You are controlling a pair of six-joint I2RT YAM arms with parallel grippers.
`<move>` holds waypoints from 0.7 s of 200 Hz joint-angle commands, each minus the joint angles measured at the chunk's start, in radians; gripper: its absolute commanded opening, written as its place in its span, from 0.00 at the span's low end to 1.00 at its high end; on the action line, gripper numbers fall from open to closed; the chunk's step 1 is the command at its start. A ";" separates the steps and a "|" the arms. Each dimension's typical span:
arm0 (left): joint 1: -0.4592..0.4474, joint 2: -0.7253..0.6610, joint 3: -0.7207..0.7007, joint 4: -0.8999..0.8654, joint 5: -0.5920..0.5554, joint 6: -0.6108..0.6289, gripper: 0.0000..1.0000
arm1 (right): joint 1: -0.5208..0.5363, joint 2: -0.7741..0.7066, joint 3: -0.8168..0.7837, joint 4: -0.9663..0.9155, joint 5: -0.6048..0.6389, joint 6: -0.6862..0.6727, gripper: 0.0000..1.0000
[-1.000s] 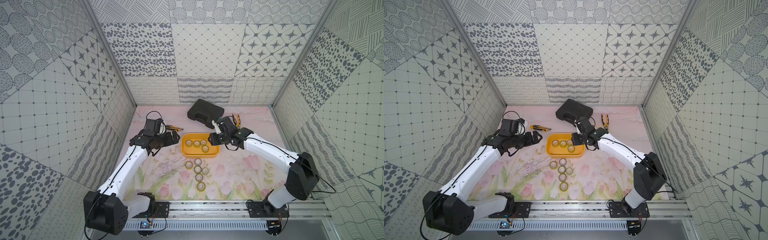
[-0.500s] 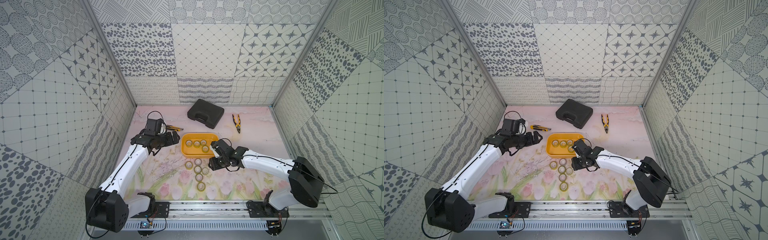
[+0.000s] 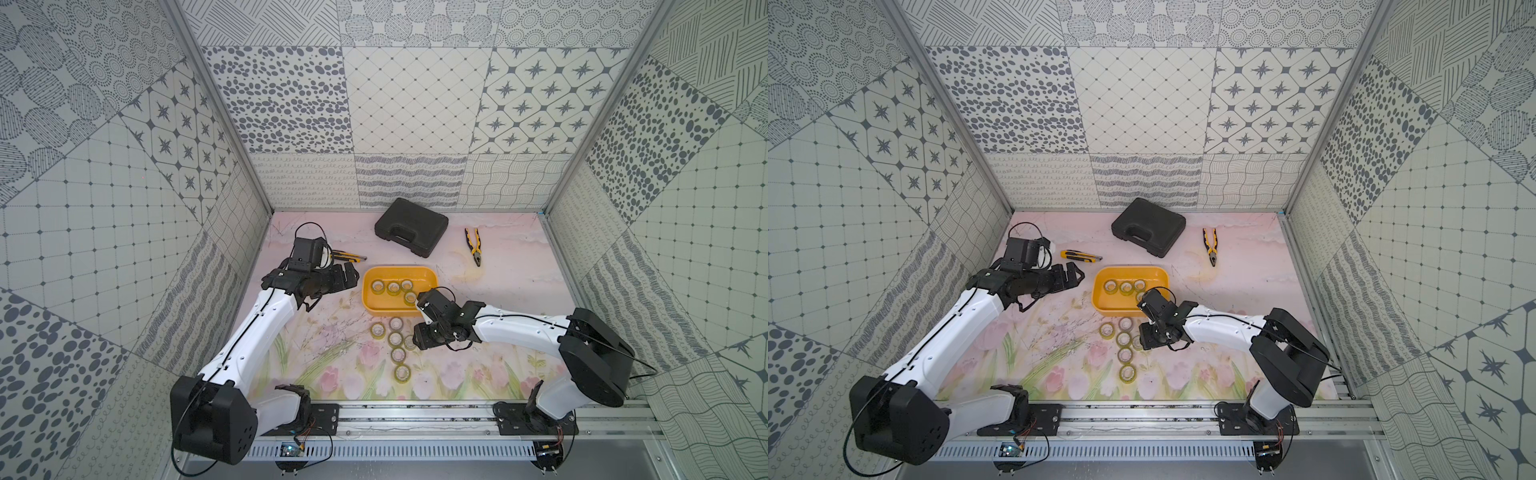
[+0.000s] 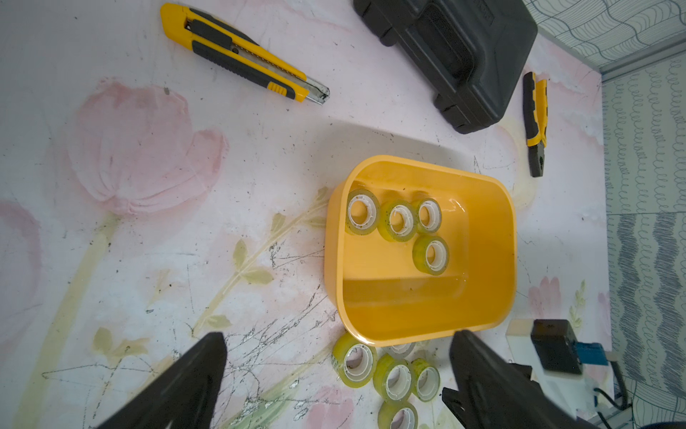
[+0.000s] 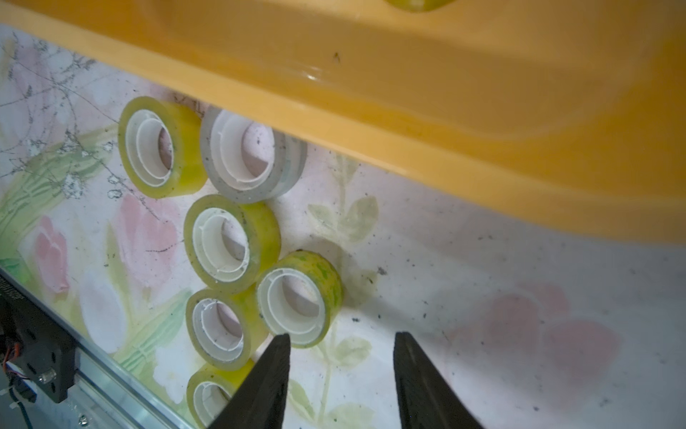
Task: Put the transparent tape into the storage box
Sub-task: Pick up the tape at the center of the board.
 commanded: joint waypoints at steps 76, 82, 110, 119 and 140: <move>-0.002 0.004 0.013 -0.021 0.004 0.025 0.99 | 0.025 0.076 0.063 -0.014 0.089 0.028 0.49; -0.001 0.003 0.013 -0.021 0.003 0.025 0.99 | 0.025 0.075 0.066 -0.016 0.091 0.028 0.49; -0.002 0.004 0.013 -0.020 0.004 0.025 0.99 | 0.027 0.080 0.079 -0.026 0.104 0.026 0.49; -0.001 0.003 0.012 -0.023 0.005 0.025 0.99 | 0.029 0.087 0.084 -0.035 0.113 0.025 0.48; -0.001 0.001 0.013 -0.022 0.003 0.025 0.99 | 0.038 0.106 0.099 -0.059 0.138 0.022 0.48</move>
